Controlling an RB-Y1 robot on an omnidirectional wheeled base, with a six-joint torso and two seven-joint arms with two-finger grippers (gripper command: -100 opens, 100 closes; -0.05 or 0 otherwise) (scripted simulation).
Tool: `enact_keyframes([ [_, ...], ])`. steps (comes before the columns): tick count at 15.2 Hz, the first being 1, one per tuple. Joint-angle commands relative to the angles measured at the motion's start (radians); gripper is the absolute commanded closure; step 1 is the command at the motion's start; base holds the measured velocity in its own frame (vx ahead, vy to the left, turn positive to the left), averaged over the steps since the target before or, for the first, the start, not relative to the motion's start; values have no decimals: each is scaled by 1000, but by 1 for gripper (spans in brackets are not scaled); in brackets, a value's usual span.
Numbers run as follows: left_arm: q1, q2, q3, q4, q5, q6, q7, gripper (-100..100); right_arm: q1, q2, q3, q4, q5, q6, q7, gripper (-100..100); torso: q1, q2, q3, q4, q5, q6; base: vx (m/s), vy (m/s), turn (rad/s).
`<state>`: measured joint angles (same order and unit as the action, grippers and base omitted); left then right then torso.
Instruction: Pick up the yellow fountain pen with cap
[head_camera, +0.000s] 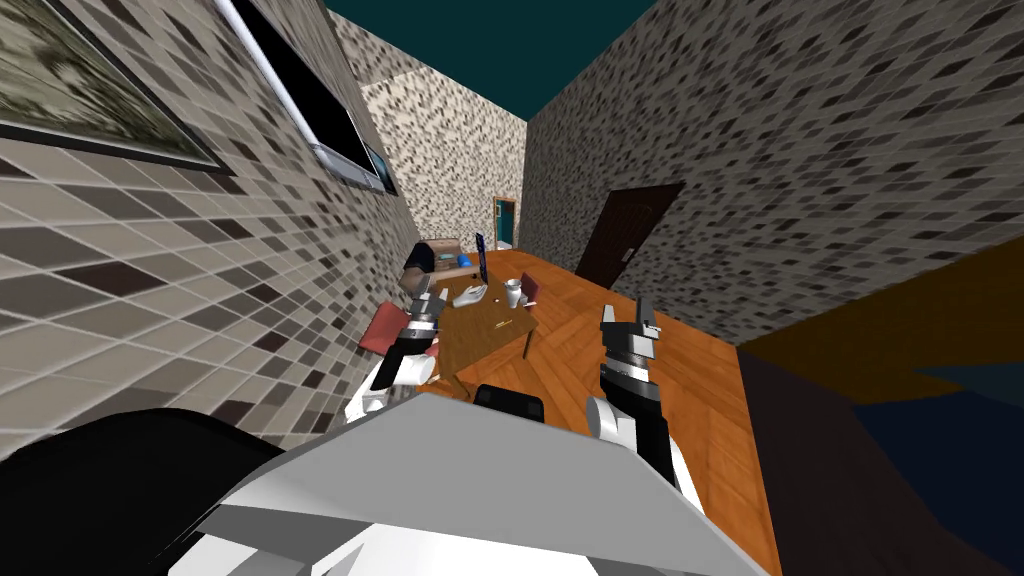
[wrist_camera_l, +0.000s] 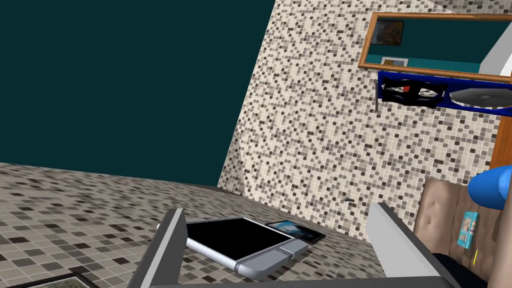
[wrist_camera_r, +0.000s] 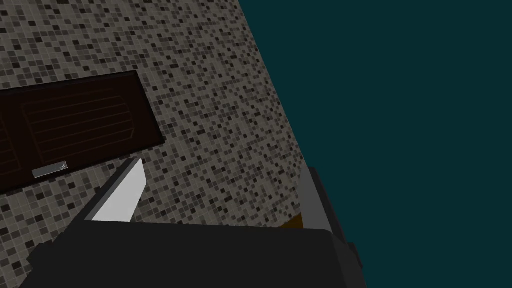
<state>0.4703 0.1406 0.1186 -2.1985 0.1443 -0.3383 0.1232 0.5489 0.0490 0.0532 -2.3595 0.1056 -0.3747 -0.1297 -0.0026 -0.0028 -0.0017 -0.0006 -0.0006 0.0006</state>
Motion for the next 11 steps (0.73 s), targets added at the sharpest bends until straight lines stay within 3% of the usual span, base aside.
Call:
enact_keyframes([
  [1,3,14,18,17,9,36,11,-100,0,0,0,0,0,0,0,0,0,0,0,0,0,0,34,-33,-132],
  [4,3,34,56,57,26,109,29,-100,0,0,0,0,0,0,0,0,-1,0,0,0,0,0,43,-48,-180],
  [6,3,34,56,57,26,123,29,-100,0,0,0,0,0,0,0,0,-1,-1,0,0,0,0,41,-38,-102],
  [7,3,42,77,79,36,155,40,-100,0,0,0,0,0,0,0,0,0,0,0,0,0,-1,39,-37,-133],
  [9,3,42,77,79,36,172,40,-100,0,0,0,0,0,0,0,0,0,0,0,0,0,0,32,-29,-116],
  [10,3,49,99,103,46,207,50,-100,0,0,0,0,0,0,0,0,0,1,0,0,0,-1,33,-32,-181],
  [11,3,49,99,103,46,222,50,-100,0,0,0,0,0,0,0,0,0,1,0,0,0,0,42,-32,-170],
])
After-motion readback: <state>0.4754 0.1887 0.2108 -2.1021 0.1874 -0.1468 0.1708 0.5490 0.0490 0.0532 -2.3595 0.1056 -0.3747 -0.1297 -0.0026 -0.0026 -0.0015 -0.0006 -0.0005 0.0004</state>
